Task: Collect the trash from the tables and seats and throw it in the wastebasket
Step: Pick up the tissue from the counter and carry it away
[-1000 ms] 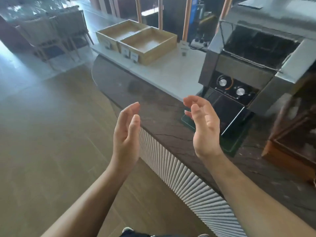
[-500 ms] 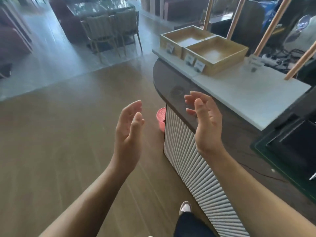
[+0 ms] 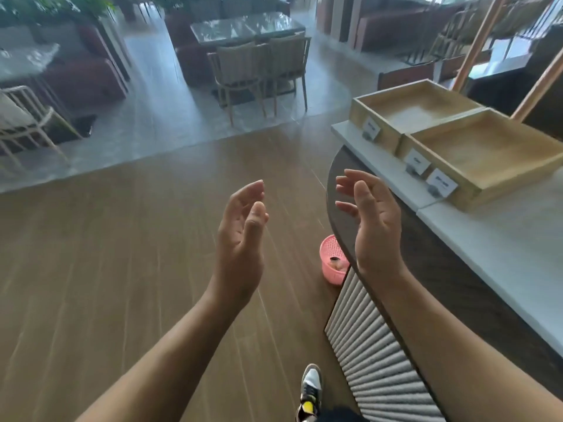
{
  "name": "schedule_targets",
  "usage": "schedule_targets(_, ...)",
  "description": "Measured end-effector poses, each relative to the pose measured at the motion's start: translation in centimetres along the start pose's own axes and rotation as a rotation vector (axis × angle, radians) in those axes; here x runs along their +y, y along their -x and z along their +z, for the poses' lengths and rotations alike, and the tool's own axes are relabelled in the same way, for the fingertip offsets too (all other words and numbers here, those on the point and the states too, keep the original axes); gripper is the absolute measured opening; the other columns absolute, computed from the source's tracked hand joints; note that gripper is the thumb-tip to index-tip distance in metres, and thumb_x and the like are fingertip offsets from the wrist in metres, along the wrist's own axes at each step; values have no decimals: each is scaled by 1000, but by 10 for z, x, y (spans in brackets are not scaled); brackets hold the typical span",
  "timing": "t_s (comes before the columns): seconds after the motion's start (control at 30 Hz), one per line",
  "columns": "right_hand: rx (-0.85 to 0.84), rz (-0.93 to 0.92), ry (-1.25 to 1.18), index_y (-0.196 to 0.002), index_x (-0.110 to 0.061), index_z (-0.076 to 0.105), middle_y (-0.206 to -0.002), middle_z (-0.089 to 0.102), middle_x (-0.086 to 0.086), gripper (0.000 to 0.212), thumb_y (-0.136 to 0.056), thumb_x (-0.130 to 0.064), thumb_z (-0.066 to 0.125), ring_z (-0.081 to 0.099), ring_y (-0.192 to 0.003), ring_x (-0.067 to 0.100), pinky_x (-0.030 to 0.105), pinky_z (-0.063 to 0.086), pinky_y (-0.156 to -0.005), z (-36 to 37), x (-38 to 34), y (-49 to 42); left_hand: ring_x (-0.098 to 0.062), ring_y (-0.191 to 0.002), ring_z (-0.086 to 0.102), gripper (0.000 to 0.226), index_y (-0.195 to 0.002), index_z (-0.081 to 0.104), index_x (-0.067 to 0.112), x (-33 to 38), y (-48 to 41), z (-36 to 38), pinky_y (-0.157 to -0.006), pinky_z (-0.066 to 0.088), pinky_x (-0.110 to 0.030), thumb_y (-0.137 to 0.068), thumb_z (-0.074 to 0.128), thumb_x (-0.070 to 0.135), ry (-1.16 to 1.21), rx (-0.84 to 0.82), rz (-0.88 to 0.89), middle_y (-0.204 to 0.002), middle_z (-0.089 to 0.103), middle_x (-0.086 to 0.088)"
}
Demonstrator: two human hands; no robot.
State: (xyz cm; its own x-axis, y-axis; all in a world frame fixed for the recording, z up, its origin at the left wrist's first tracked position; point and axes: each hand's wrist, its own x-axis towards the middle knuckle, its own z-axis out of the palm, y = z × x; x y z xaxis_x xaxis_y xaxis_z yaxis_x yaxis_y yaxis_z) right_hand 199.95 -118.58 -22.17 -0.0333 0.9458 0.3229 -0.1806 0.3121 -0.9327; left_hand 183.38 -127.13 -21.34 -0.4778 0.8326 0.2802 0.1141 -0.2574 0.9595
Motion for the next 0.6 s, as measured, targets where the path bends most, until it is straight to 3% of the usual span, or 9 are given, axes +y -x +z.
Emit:
schedule_targets(0.17, -75, 5, 11, -127, -13, 66, -123, 73, 3, 42, -101, -43, 53, 68, -118, 20, 35, 56, -97, 20, 27, -94, -9, -127, 63, 49, -137, 58, 18, -17, -83, 22, -111, 51, -52, -97, 49, 45, -29, 48, -3, -138, 64, 4)
schedule_targets(0.33, -113, 13, 8, -126, -11, 65, -122, 72, 4, 33, -102, -29, 51, 67, -120, 22, 46, 54, -105, 35, 50, -161, -11, -132, 61, 44, -138, 57, 14, -38, -152, 31, -112, 50, -52, -100, 45, 32, -28, 72, -6, -140, 63, 0)
schedule_targets(0.5, -116, 30, 23, -129, -7, 63, -122, 71, 6, 37, -102, -28, 51, 67, -120, 21, 48, 53, -108, 57, 84, -228, -13, -131, 61, 41, -135, 58, 15, -70, -230, 37, -111, 51, -52, -100, 46, 32, 9, 75, -7, -139, 63, -1)
schedule_targets(0.6, -98, 34, 29, -128, -8, 65, -120, 72, 5, 37, -101, -29, 51, 68, -119, 24, 49, 53, -107, 81, 109, -273, -13, -131, 61, 44, -131, 59, 21, -92, -286, 35, -111, 52, -50, -96, 50, 44, 34, 60, 3, -136, 64, 1)
